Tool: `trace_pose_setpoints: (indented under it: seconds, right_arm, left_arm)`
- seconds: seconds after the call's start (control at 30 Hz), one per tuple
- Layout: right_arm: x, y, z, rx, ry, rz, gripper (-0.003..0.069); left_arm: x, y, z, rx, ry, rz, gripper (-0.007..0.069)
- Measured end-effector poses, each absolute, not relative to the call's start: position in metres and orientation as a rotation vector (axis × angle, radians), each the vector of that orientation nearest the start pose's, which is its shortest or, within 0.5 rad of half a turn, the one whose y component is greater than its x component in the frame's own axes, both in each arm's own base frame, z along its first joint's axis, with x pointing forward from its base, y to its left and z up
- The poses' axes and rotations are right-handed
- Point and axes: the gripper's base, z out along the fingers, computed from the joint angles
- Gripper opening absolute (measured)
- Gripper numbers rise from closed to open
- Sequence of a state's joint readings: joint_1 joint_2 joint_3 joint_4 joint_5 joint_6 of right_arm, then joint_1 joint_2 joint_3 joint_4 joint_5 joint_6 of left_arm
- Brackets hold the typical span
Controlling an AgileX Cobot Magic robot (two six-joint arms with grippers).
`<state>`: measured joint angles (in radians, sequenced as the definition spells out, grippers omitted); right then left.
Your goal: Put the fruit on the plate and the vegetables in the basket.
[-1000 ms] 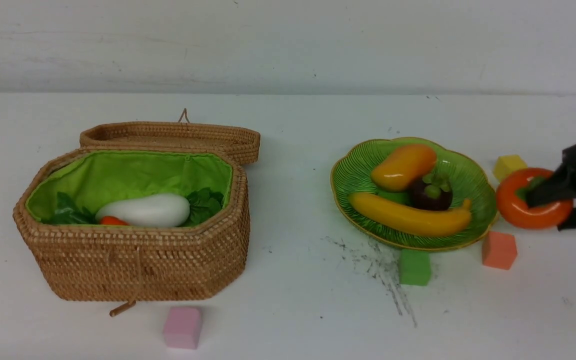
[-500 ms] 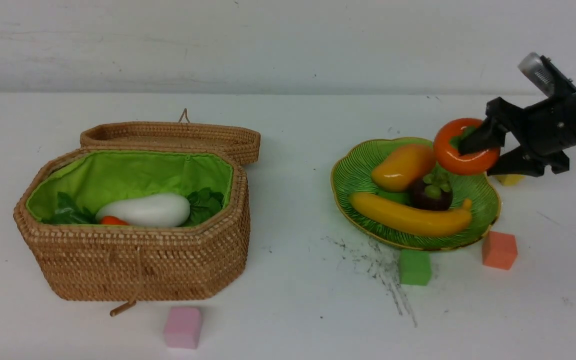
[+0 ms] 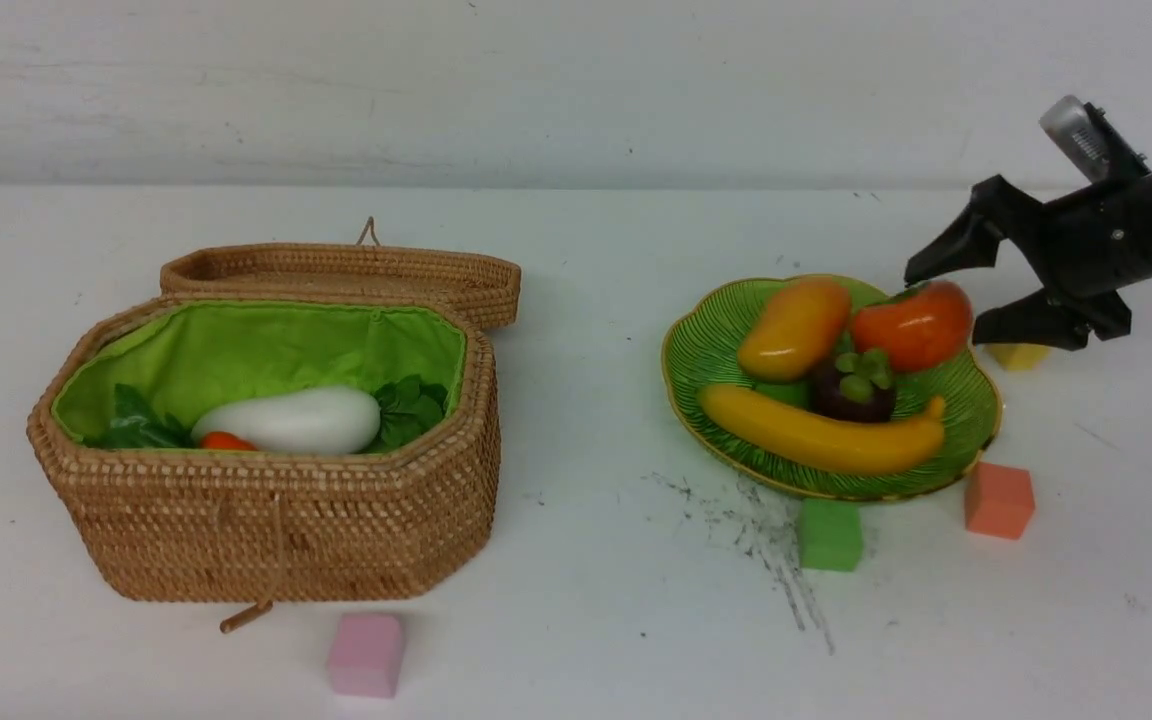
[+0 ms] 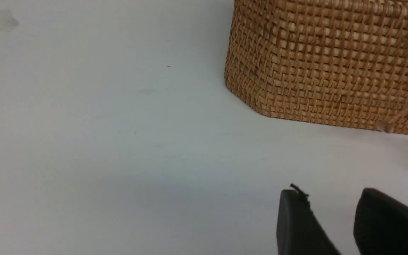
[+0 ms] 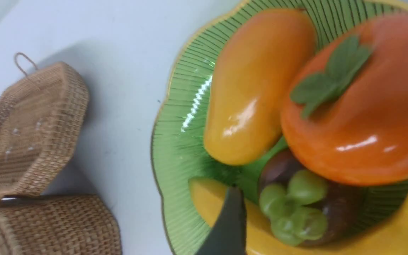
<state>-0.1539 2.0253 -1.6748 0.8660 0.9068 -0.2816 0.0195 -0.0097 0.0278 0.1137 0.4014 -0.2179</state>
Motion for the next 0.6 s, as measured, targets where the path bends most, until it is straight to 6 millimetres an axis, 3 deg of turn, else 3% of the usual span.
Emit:
trace_pose_setpoints:
  seconds: [0.03,0.13,0.3,0.43,0.5,0.53,0.57,0.6]
  right_arm:
    - [0.451,-0.015,0.258,0.350,2.436,0.884,0.0672]
    - [0.433,-0.014,0.302,0.218,2.376,0.796,0.0648]
    - [0.379,-0.004,0.376,-0.059,2.327,0.704,0.0561]
    - [0.309,0.005,0.433,-0.224,2.277,0.553,0.0398]
    - [0.274,0.008,0.449,-0.241,2.225,0.492,0.0311]
    - [0.266,0.009,0.452,-0.242,2.215,0.480,0.0275]
    - [0.235,0.012,0.451,-0.233,2.183,0.454,0.0176]
    - [0.230,0.013,0.454,-0.238,2.169,0.450,0.0162]
  left_arm:
    - [0.052,0.005,0.169,-0.156,1.894,-0.021,0.0238]
    - [0.052,0.005,0.169,-0.156,1.894,-0.021,0.0238]
    - [0.052,0.005,0.169,-0.156,1.894,-0.021,0.0238]
    - [0.052,0.005,0.169,-0.156,1.894,-0.021,0.0238]
    - [0.052,0.005,0.169,-0.156,1.894,-0.021,0.0238]
    - [0.052,0.005,0.169,-0.156,1.894,-0.021,0.0238]
    - [0.052,0.005,0.169,-0.156,1.894,-0.021,0.0238]
    - [0.052,0.005,0.169,-0.156,1.894,-0.021,0.0238]
